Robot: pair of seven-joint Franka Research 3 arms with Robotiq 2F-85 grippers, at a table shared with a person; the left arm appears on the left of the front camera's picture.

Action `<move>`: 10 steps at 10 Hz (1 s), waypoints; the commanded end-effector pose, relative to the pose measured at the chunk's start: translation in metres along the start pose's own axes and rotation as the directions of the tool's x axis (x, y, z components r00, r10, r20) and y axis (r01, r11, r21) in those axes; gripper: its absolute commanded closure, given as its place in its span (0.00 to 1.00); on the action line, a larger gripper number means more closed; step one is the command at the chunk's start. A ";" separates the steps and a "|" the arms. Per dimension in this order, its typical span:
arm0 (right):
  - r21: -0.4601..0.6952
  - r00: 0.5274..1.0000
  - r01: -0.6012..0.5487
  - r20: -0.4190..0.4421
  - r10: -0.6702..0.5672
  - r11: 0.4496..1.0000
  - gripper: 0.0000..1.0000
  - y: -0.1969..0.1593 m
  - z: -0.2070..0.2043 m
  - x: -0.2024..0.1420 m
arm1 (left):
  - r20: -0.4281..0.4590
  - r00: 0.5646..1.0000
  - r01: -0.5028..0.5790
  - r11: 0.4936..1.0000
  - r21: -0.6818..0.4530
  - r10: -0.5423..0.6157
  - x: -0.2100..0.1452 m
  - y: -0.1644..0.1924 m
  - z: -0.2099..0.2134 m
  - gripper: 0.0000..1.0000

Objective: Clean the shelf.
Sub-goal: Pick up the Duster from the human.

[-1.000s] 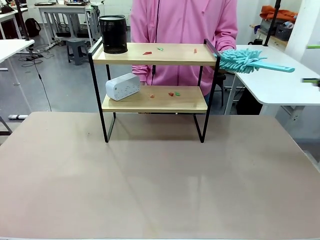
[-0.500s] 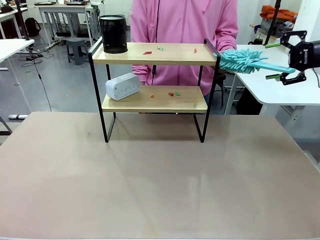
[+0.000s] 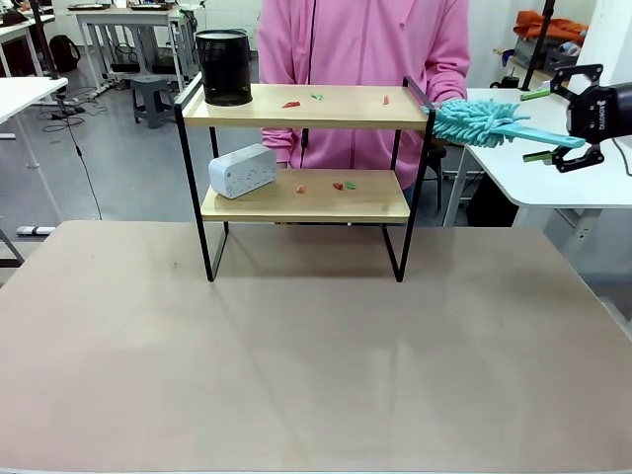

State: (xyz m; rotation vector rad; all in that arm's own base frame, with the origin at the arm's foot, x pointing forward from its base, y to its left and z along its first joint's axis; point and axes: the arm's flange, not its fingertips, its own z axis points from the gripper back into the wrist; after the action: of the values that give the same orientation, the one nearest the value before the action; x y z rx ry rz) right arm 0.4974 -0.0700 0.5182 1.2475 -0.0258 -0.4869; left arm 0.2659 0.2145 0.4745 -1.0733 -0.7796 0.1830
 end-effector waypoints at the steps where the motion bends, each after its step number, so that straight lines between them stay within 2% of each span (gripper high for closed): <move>1: 0.000 1.000 -0.011 0.009 0.011 1.000 0.10 0.004 -0.001 0.002 | 0.017 1.000 0.022 1.000 -0.020 -0.021 0.002 -0.001 -0.001 0.00; 2: 0.001 1.000 -0.010 0.004 0.010 1.000 0.56 0.003 -0.002 0.003 | 0.017 1.000 0.022 1.000 -0.020 -0.021 0.002 -0.001 -0.001 0.00; 3: -0.002 1.000 -0.007 0.000 0.007 1.000 0.67 0.001 -0.004 0.003 | 0.017 1.000 0.022 1.000 -0.020 -0.021 0.002 -0.001 -0.001 0.00; 4: 0.001 1.000 -0.009 -0.001 0.009 1.000 1.00 0.001 -0.004 0.003 | 0.017 1.000 0.022 1.000 -0.020 -0.021 0.002 -0.001 -0.001 0.00; 6: 0.005 1.000 -0.012 0.012 0.012 1.000 1.00 0.002 -0.003 0.003 | 0.017 1.000 0.022 1.000 -0.020 -0.021 0.002 -0.001 -0.001 0.00; 7: -0.002 1.000 -0.011 0.027 0.011 1.000 0.93 0.001 -0.003 0.004 | 0.017 1.000 0.022 1.000 -0.020 -0.021 0.002 -0.001 -0.001 0.00; 8: -0.014 0.999 -0.003 0.050 0.003 1.000 1.00 -0.001 -0.002 0.006 | 0.017 1.000 0.022 1.000 -0.020 -0.021 0.002 -0.001 -0.001 0.00; 10: -0.022 0.998 0.007 0.059 -0.006 1.000 1.00 -0.004 -0.001 0.009 | 0.017 1.000 0.022 1.000 -0.020 -0.021 0.002 -0.001 -0.001 0.00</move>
State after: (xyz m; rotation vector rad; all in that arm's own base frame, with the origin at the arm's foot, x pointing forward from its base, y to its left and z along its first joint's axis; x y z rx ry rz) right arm 0.5013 -0.0748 0.5150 1.2311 -0.0571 -0.5152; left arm 0.2657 0.2145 0.4745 -1.0736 -0.7798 0.1827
